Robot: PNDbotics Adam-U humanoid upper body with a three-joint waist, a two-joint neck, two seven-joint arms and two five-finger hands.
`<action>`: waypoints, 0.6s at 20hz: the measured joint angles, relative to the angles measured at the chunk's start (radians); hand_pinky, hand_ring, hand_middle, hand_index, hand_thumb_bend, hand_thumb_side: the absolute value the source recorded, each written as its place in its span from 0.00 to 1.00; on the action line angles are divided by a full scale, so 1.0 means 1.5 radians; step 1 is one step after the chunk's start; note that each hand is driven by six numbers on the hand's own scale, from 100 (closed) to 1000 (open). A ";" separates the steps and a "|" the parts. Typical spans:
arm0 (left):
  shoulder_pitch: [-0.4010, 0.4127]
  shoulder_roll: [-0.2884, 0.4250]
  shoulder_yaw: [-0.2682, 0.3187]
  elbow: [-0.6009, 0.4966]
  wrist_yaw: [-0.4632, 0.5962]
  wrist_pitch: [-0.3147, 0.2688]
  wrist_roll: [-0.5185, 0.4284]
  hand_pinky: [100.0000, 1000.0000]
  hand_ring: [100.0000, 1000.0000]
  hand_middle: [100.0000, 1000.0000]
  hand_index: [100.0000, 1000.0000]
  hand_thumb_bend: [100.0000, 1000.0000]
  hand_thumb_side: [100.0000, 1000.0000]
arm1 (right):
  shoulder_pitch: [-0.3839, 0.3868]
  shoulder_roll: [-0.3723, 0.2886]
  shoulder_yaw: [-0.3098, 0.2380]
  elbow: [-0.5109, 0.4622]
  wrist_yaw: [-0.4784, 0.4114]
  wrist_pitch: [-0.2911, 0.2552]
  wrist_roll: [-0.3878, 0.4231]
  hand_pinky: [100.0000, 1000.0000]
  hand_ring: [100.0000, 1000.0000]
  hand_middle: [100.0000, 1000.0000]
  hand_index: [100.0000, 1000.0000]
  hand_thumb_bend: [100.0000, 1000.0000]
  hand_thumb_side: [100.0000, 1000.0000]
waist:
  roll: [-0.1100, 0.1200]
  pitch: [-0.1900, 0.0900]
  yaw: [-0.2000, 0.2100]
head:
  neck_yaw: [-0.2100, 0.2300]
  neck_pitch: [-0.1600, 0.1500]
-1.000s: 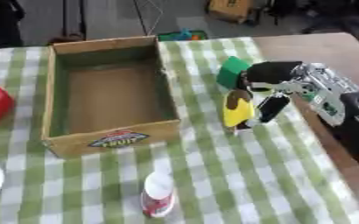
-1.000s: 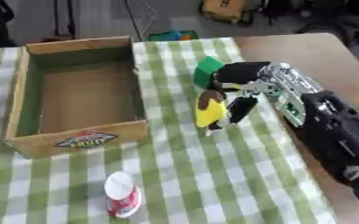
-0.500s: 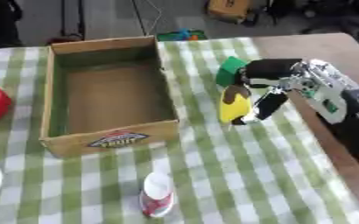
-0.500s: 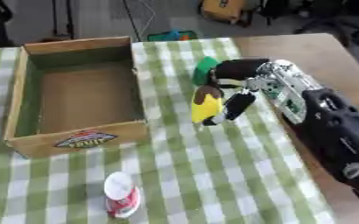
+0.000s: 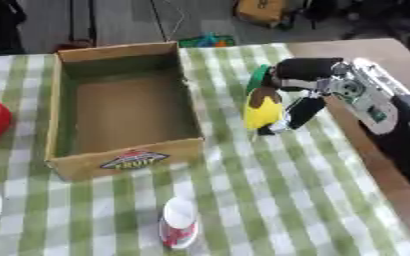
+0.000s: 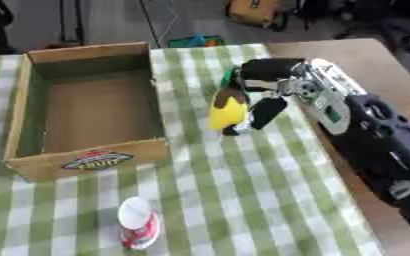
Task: Pick up objects on the table and place them in the box.
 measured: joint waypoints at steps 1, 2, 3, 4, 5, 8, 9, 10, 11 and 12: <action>0.000 0.000 0.000 0.000 0.000 0.000 0.000 0.72 0.88 0.80 0.90 0.00 0.91 | -0.009 0.000 0.000 -0.002 -0.002 0.000 -0.001 0.58 0.56 0.28 0.48 0.47 0.62 | -0.001 -0.001 0.001 | 0.000 0.000; 0.000 0.000 0.000 0.000 0.000 0.001 -0.001 0.72 0.88 0.80 0.90 0.00 0.91 | -0.018 0.001 0.000 -0.003 -0.004 0.001 -0.001 0.58 0.55 0.28 0.48 0.48 0.64 | -0.003 -0.003 0.002 | -0.001 0.000; 0.000 0.000 0.000 0.000 0.001 0.001 -0.001 0.72 0.88 0.80 0.90 0.00 0.91 | -0.027 0.003 0.000 -0.005 -0.005 0.001 -0.002 0.58 0.55 0.28 0.48 0.48 0.64 | -0.004 -0.004 0.003 | -0.001 0.000; 0.000 0.000 0.000 0.000 0.002 0.001 -0.002 0.73 0.88 0.80 0.90 0.00 0.91 | -0.037 0.007 0.001 -0.005 -0.008 0.001 -0.002 0.59 0.55 0.27 0.47 0.48 0.66 | -0.005 -0.004 0.004 | -0.001 0.000; 0.000 0.000 0.000 0.000 0.003 0.002 -0.002 0.73 0.88 0.80 0.90 0.00 0.91 | -0.050 0.011 0.002 -0.005 -0.010 0.001 -0.003 0.59 0.55 0.27 0.47 0.48 0.66 | -0.006 -0.004 0.005 | -0.002 0.000; 0.000 0.001 0.000 0.000 0.006 0.003 -0.004 0.73 0.88 0.80 0.90 0.00 0.91 | -0.089 0.030 0.005 0.000 -0.011 0.002 -0.003 0.58 0.55 0.27 0.47 0.49 0.67 | -0.010 -0.008 0.010 | -0.003 0.000; 0.000 0.001 0.000 0.000 0.007 0.002 -0.005 0.73 0.88 0.80 0.90 0.00 0.91 | -0.102 0.038 0.006 0.006 -0.011 0.002 -0.002 0.58 0.55 0.27 0.47 0.49 0.67 | -0.011 -0.009 0.011 | -0.004 0.000; 0.000 0.001 0.000 0.000 0.008 0.002 -0.006 0.73 0.88 0.80 0.90 0.00 0.91 | -0.115 0.046 0.007 0.014 -0.011 0.001 -0.002 0.58 0.55 0.27 0.47 0.50 0.67 | -0.012 -0.010 0.013 | -0.005 0.000; 0.000 0.001 -0.001 0.000 0.009 0.002 -0.007 0.73 0.88 0.80 0.90 0.00 0.91 | -0.126 0.054 0.007 0.023 -0.011 0.001 -0.001 0.58 0.55 0.27 0.47 0.50 0.67 | -0.013 -0.010 0.014 | -0.007 0.000; 0.000 0.001 -0.001 0.000 0.010 0.002 -0.008 0.73 0.88 0.80 0.90 0.00 0.91 | -0.137 0.062 0.007 0.032 -0.010 0.000 0.000 0.59 0.55 0.27 0.46 0.50 0.68 | -0.013 -0.010 0.017 | -0.009 0.000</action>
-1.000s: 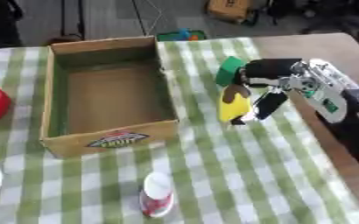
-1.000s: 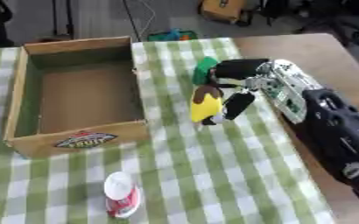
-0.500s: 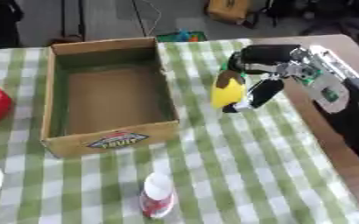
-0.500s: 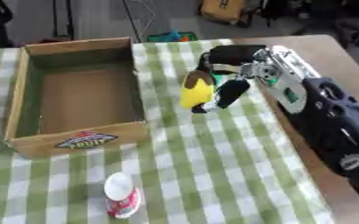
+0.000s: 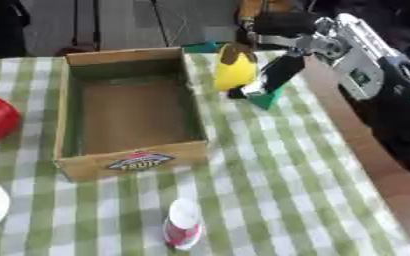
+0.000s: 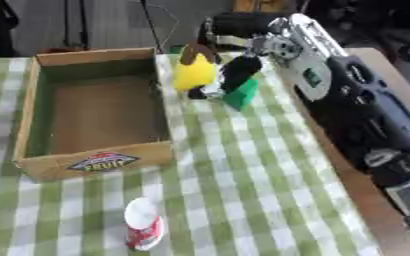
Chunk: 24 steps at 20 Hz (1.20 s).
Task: Pick up objects on the table and place them in the box.
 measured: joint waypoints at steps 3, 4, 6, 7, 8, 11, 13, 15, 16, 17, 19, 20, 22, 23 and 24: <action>-0.001 0.000 -0.002 0.000 0.002 0.000 -0.001 0.73 0.88 0.80 0.90 0.00 0.91 | -0.039 0.031 -0.002 0.035 0.009 -0.002 0.003 0.59 0.55 0.27 0.46 0.50 0.69 | -0.003 0.000 0.008 | -0.006 0.000; -0.002 0.000 -0.003 0.000 0.003 -0.001 -0.003 0.73 0.88 0.80 0.90 0.00 0.91 | -0.052 0.042 -0.003 0.047 0.015 -0.003 0.004 0.59 0.54 0.27 0.46 0.50 0.69 | -0.005 0.000 0.011 | -0.008 0.000; -0.006 0.000 -0.004 0.000 0.006 -0.001 -0.005 0.73 0.88 0.80 0.90 0.00 0.91 | -0.073 0.064 -0.008 0.073 0.031 -0.006 0.002 0.59 0.54 0.27 0.46 0.52 0.70 | -0.008 0.000 0.015 | -0.012 0.000; -0.008 0.001 -0.004 0.000 0.007 -0.001 -0.006 0.73 0.88 0.80 0.90 0.00 0.91 | -0.082 0.074 -0.012 0.087 0.039 -0.007 0.001 0.59 0.54 0.27 0.46 0.52 0.70 | -0.008 0.000 0.018 | -0.016 0.001; -0.011 0.001 -0.006 0.000 0.008 -0.001 -0.007 0.73 0.88 0.80 0.90 0.00 0.91 | -0.093 0.086 -0.017 0.103 0.048 -0.008 0.000 0.59 0.54 0.27 0.46 0.51 0.69 | -0.009 0.000 0.023 | -0.019 0.001; -0.016 0.005 -0.008 0.000 0.013 -0.002 -0.011 0.73 0.88 0.80 0.90 0.00 0.91 | -0.125 0.121 -0.034 0.151 0.083 -0.012 -0.004 0.59 0.54 0.27 0.46 0.52 0.69 | -0.015 0.000 0.030 | -0.029 0.003; -0.019 0.006 -0.008 0.000 0.015 -0.002 -0.013 0.73 0.88 0.80 0.90 0.00 0.91 | -0.135 0.138 -0.045 0.179 0.104 -0.016 -0.009 0.59 0.54 0.26 0.46 0.53 0.67 | -0.016 0.000 0.033 | -0.034 0.005; -0.024 0.006 -0.010 0.000 0.018 -0.002 -0.016 0.73 0.88 0.80 0.90 0.00 0.91 | -0.149 0.159 -0.059 0.211 0.128 -0.016 -0.011 0.59 0.54 0.26 0.46 0.54 0.67 | -0.018 0.001 0.042 | -0.040 0.006; -0.025 0.006 -0.011 0.000 0.019 -0.002 -0.017 0.73 0.88 0.80 0.90 0.00 0.91 | -0.156 0.171 -0.066 0.226 0.140 -0.015 -0.013 0.59 0.53 0.26 0.46 0.55 0.67 | -0.020 0.003 0.044 | -0.042 0.006; -0.026 0.006 -0.012 0.000 0.020 -0.002 -0.019 0.73 0.88 0.80 0.90 0.00 0.91 | -0.162 0.181 -0.074 0.240 0.153 -0.014 -0.016 0.59 0.53 0.26 0.46 0.55 0.66 | -0.022 0.004 0.046 | -0.044 0.006; -0.030 0.006 -0.012 0.000 0.024 -0.002 -0.022 0.73 0.88 0.80 0.90 0.00 0.91 | -0.167 0.199 -0.088 0.262 0.175 -0.013 -0.024 0.59 0.53 0.26 0.46 0.55 0.66 | -0.024 0.007 0.050 | -0.048 0.006; -0.031 0.006 -0.013 0.000 0.025 -0.002 -0.023 0.73 0.88 0.80 0.90 0.00 0.91 | -0.169 0.207 -0.093 0.272 0.187 -0.012 -0.029 0.59 0.53 0.26 0.46 0.56 0.66 | -0.024 0.008 0.052 | -0.050 0.006; -0.036 0.006 -0.014 0.000 0.027 -0.002 -0.025 0.73 0.88 0.80 0.90 0.00 0.91 | -0.170 0.219 -0.103 0.289 0.208 -0.011 -0.039 0.59 0.54 0.27 0.46 0.57 0.67 | -0.024 0.009 0.055 | -0.053 0.006; -0.037 0.006 -0.015 0.000 0.028 -0.002 -0.026 0.73 0.88 0.80 0.90 0.00 0.91 | -0.170 0.225 -0.107 0.296 0.217 -0.010 -0.045 0.59 0.55 0.29 0.48 0.60 0.67 | -0.024 0.011 0.055 | -0.054 0.006; -0.038 0.006 -0.016 0.000 0.030 -0.003 -0.027 0.73 0.88 0.80 0.90 0.00 0.91 | -0.170 0.229 -0.111 0.303 0.226 -0.010 -0.050 0.60 0.55 0.30 0.49 0.63 0.69 | -0.024 0.012 0.057 | -0.054 0.006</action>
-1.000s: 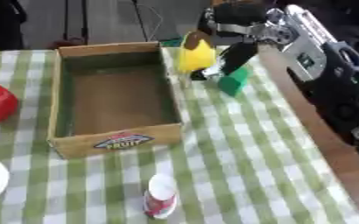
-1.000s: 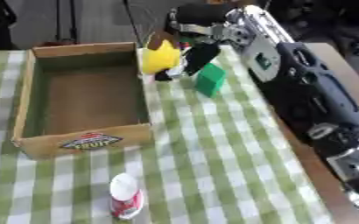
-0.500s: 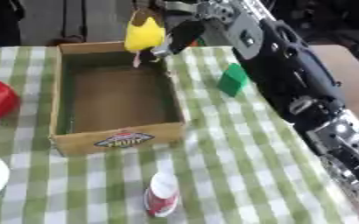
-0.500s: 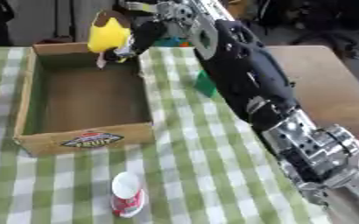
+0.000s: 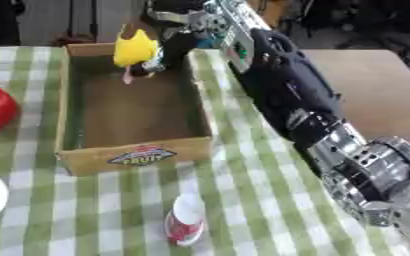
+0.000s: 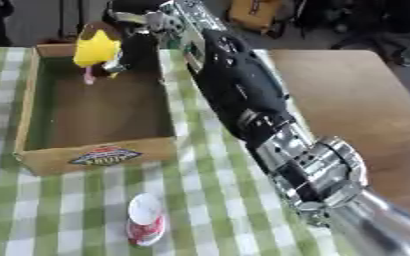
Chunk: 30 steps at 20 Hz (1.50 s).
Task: Pick up objects on the table and place them in the box.
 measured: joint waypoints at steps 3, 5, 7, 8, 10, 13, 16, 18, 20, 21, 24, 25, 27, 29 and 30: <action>-0.003 0.000 0.000 0.000 0.002 0.000 -0.003 0.73 0.88 0.80 0.90 0.00 0.91 | 0.000 0.012 -0.012 0.018 0.024 0.000 -0.018 0.63 0.63 0.39 0.61 0.65 0.75 | 0.000 0.003 0.003 | -0.002 0.000; -0.003 0.000 0.000 0.000 0.003 0.000 -0.005 0.73 0.88 0.80 0.90 0.00 0.91 | 0.000 0.016 -0.017 0.029 0.037 -0.003 -0.026 0.66 0.70 0.48 0.73 0.67 0.79 | 0.000 0.003 0.004 | -0.003 0.000; -0.003 0.000 0.000 0.000 0.004 -0.001 -0.005 0.73 0.88 0.80 0.90 0.00 0.91 | 0.000 0.020 -0.021 0.037 0.049 -0.009 -0.030 0.70 0.76 0.62 0.85 0.70 0.84 | 0.000 0.004 0.004 | -0.004 0.000; -0.004 0.000 0.000 0.000 0.004 -0.001 -0.005 0.73 0.88 0.80 0.90 0.00 0.91 | 0.000 0.021 -0.023 0.039 0.053 -0.014 -0.030 0.70 0.76 0.62 0.85 0.70 0.84 | 0.000 0.004 0.004 | -0.004 0.000; -0.004 0.000 0.000 0.000 0.004 -0.001 -0.006 0.73 0.88 0.80 0.90 0.00 0.91 | 0.000 0.022 -0.025 0.043 0.059 -0.023 -0.027 0.73 0.80 0.73 0.91 0.73 0.86 | 0.000 0.004 0.004 | -0.004 0.000; -0.004 0.000 0.000 0.000 0.006 -0.001 -0.006 0.74 0.88 0.80 0.90 0.00 0.91 | 0.000 0.024 -0.030 0.044 0.061 -0.032 -0.022 0.74 0.83 0.79 0.93 0.76 0.86 | 0.000 0.004 0.004 | -0.004 0.000; -0.004 0.000 0.000 0.000 0.006 -0.001 -0.006 0.74 0.88 0.80 0.90 0.00 0.91 | 0.000 0.024 -0.032 0.044 0.061 -0.036 -0.020 0.74 0.84 0.80 0.93 0.77 0.86 | 0.000 0.004 0.004 | -0.003 0.000; -0.004 0.000 0.000 0.000 0.006 -0.001 -0.006 0.74 0.88 0.80 0.90 0.00 0.91 | 0.000 0.024 -0.034 0.044 0.061 -0.036 -0.020 0.74 0.83 0.79 0.92 0.76 0.86 | 0.000 0.004 0.004 | -0.003 -0.001; -0.004 0.000 0.000 0.000 0.006 -0.001 -0.006 0.74 0.88 0.80 0.90 0.00 0.91 | 0.000 0.024 -0.036 0.040 0.057 -0.037 -0.021 0.73 0.82 0.76 0.90 0.75 0.87 | 0.001 0.004 0.002 | -0.003 -0.001; -0.003 0.000 0.000 0.000 0.006 -0.001 -0.005 0.74 0.88 0.80 0.90 0.00 0.90 | 0.000 0.024 -0.036 0.035 0.051 -0.038 -0.022 0.70 0.80 0.71 0.87 0.70 0.93 | 0.002 0.004 0.001 | -0.003 -0.001; 0.000 0.000 0.000 0.000 0.006 -0.001 -0.005 0.74 0.88 0.80 0.90 0.00 0.90 | 0.000 0.015 -0.040 -0.016 0.015 -0.036 -0.039 0.69 0.77 0.69 0.85 0.67 0.98 | 0.006 0.004 -0.006 | -0.001 -0.001; 0.002 0.000 0.000 0.000 0.006 -0.001 -0.004 0.74 0.88 0.80 0.90 0.00 0.91 | 0.001 0.008 -0.040 -0.041 -0.002 -0.033 -0.046 0.66 0.75 0.66 0.83 0.63 1.00 | 0.007 0.004 -0.008 | 0.000 -0.001; 0.006 0.000 0.002 0.000 0.005 -0.001 -0.003 0.74 0.88 0.80 0.90 0.00 0.91 | 0.013 -0.011 -0.044 -0.105 -0.046 -0.023 -0.065 0.66 0.74 0.66 0.82 0.62 1.00 | 0.009 0.004 -0.014 | 0.002 -0.001; 0.012 0.000 0.004 0.000 0.003 0.000 -0.001 0.74 0.88 0.80 0.90 0.00 0.91 | 0.035 -0.039 -0.045 -0.180 -0.096 -0.006 -0.082 0.66 0.74 0.66 0.82 0.61 1.00 | 0.011 0.004 -0.021 | 0.007 -0.001; 0.015 0.000 0.005 0.000 0.001 0.000 0.000 0.74 0.88 0.80 0.90 0.00 0.91 | 0.049 -0.053 -0.046 -0.219 -0.121 0.004 -0.090 0.66 0.74 0.66 0.82 0.61 1.00 | 0.014 0.004 -0.025 | 0.009 -0.001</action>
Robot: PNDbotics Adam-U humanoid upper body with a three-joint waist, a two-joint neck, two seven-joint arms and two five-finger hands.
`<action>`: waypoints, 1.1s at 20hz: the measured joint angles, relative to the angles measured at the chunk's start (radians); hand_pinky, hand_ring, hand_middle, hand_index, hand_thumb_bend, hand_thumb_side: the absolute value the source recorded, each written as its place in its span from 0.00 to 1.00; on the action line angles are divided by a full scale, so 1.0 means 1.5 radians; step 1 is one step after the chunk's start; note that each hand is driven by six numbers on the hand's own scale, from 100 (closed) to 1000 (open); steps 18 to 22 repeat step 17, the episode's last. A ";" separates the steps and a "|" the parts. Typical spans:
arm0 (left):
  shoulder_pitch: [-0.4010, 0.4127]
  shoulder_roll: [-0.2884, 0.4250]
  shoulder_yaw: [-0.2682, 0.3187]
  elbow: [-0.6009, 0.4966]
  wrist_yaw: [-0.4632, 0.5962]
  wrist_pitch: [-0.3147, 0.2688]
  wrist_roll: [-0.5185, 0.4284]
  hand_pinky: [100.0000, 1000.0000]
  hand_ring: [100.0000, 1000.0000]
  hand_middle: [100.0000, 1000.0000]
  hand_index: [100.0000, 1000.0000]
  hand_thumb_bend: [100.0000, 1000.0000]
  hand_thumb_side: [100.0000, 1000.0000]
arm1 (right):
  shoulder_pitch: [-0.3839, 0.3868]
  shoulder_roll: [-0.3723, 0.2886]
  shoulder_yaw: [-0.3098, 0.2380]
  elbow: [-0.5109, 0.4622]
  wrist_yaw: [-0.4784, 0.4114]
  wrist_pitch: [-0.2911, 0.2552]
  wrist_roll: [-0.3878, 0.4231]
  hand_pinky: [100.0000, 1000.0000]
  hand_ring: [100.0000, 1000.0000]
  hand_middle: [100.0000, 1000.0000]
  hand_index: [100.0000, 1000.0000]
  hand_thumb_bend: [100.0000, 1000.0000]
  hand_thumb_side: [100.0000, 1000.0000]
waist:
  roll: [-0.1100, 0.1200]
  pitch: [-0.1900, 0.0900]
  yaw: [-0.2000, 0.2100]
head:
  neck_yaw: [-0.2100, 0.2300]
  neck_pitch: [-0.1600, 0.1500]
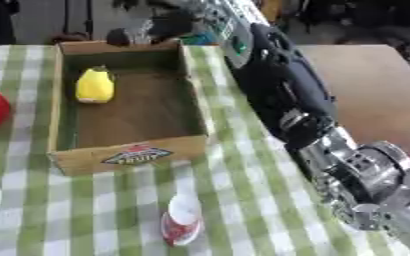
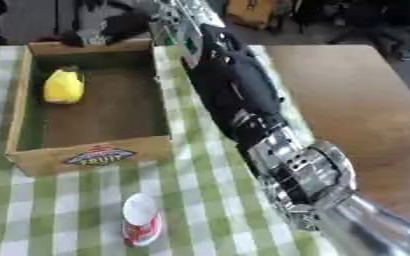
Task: Pick up objects on the table and place them in the box.
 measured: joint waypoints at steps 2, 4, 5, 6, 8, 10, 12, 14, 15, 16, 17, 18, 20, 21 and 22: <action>0.002 0.000 0.003 0.000 -0.002 0.000 0.003 0.74 0.88 0.80 0.90 0.00 0.91 | 0.033 -0.031 -0.001 -0.076 -0.042 0.021 -0.011 0.66 0.74 0.66 0.81 0.60 1.00 | 0.007 0.000 -0.008 | 0.007 0.000; 0.005 -0.001 0.004 0.000 -0.006 0.001 0.006 0.74 0.88 0.80 0.90 0.00 0.90 | 0.064 -0.057 -0.003 -0.145 -0.071 0.042 -0.020 0.67 0.75 0.65 0.81 0.60 1.00 | 0.015 0.000 -0.013 | 0.013 -0.003; 0.006 -0.001 0.004 0.000 -0.008 0.001 0.007 0.74 0.88 0.80 0.90 0.00 0.90 | 0.078 -0.069 -0.004 -0.176 -0.081 0.051 -0.023 0.68 0.75 0.66 0.82 0.61 1.00 | 0.017 0.000 -0.016 | 0.016 -0.004; 0.006 -0.001 0.005 0.000 -0.009 0.001 0.009 0.74 0.88 0.80 0.90 0.00 0.90 | 0.092 -0.080 -0.004 -0.204 -0.086 0.059 -0.025 0.68 0.75 0.66 0.82 0.61 1.00 | 0.020 0.000 -0.020 | 0.020 -0.005; 0.008 -0.002 0.006 0.000 -0.013 0.000 0.012 0.74 0.88 0.80 0.90 0.00 0.90 | 0.114 -0.102 -0.005 -0.245 -0.089 0.070 -0.024 0.69 0.76 0.67 0.82 0.62 1.00 | 0.023 0.000 -0.026 | 0.026 -0.005; 0.011 -0.006 0.007 0.000 -0.015 0.000 0.013 0.74 0.88 0.80 0.90 0.00 0.91 | 0.133 -0.121 -0.006 -0.271 -0.087 0.076 -0.022 0.69 0.76 0.67 0.83 0.62 1.00 | 0.027 0.000 -0.030 | 0.032 -0.006; 0.011 -0.007 0.007 0.000 -0.019 0.000 0.015 0.74 0.88 0.80 0.90 0.00 0.91 | 0.153 -0.136 -0.008 -0.291 -0.082 0.079 -0.023 0.69 0.76 0.67 0.83 0.62 1.00 | 0.030 0.000 -0.034 | 0.037 -0.010; 0.011 -0.007 0.007 0.000 -0.020 0.001 0.016 0.74 0.88 0.80 0.90 0.00 0.91 | 0.171 -0.148 -0.014 -0.307 -0.074 0.083 -0.028 0.70 0.76 0.67 0.82 0.62 1.00 | 0.034 0.000 -0.037 | 0.043 -0.012; 0.011 -0.009 0.007 0.000 -0.020 0.001 0.017 0.73 0.88 0.80 0.90 0.00 0.91 | 0.183 -0.152 -0.018 -0.315 -0.069 0.086 -0.031 0.70 0.76 0.67 0.82 0.62 1.00 | 0.035 0.000 -0.039 | 0.046 -0.012; 0.011 -0.012 0.007 0.000 -0.021 0.001 0.017 0.73 0.88 0.80 0.90 0.00 0.91 | 0.194 -0.156 -0.021 -0.324 -0.065 0.088 -0.035 0.70 0.76 0.67 0.82 0.62 1.00 | 0.036 0.000 -0.042 | 0.049 -0.014; 0.012 -0.013 0.007 0.000 -0.022 0.001 0.017 0.73 0.88 0.80 0.90 0.00 0.91 | 0.205 -0.160 -0.026 -0.333 -0.060 0.091 -0.038 0.70 0.76 0.67 0.82 0.62 1.00 | 0.037 0.000 -0.043 | 0.052 -0.016; 0.012 -0.013 0.007 0.000 -0.022 0.001 0.017 0.73 0.88 0.80 0.90 0.00 0.91 | 0.205 -0.160 -0.026 -0.333 -0.060 0.091 -0.038 0.70 0.76 0.67 0.82 0.62 1.00 | 0.037 0.000 -0.043 | 0.052 -0.016; 0.012 -0.013 0.007 0.000 -0.022 0.001 0.017 0.73 0.88 0.80 0.90 0.00 0.91 | 0.205 -0.160 -0.026 -0.333 -0.060 0.091 -0.038 0.70 0.76 0.67 0.82 0.62 1.00 | 0.037 0.000 -0.043 | 0.052 -0.016; 0.012 -0.013 0.007 0.000 -0.022 0.001 0.017 0.73 0.88 0.80 0.90 0.00 0.91 | 0.205 -0.160 -0.026 -0.333 -0.060 0.091 -0.038 0.70 0.76 0.67 0.82 0.62 1.00 | 0.037 0.000 -0.043 | 0.052 -0.016; 0.012 -0.013 0.007 0.000 -0.022 0.001 0.017 0.73 0.88 0.80 0.90 0.00 0.91 | 0.205 -0.160 -0.026 -0.333 -0.060 0.091 -0.038 0.70 0.76 0.67 0.82 0.62 1.00 | 0.037 0.000 -0.043 | 0.052 -0.016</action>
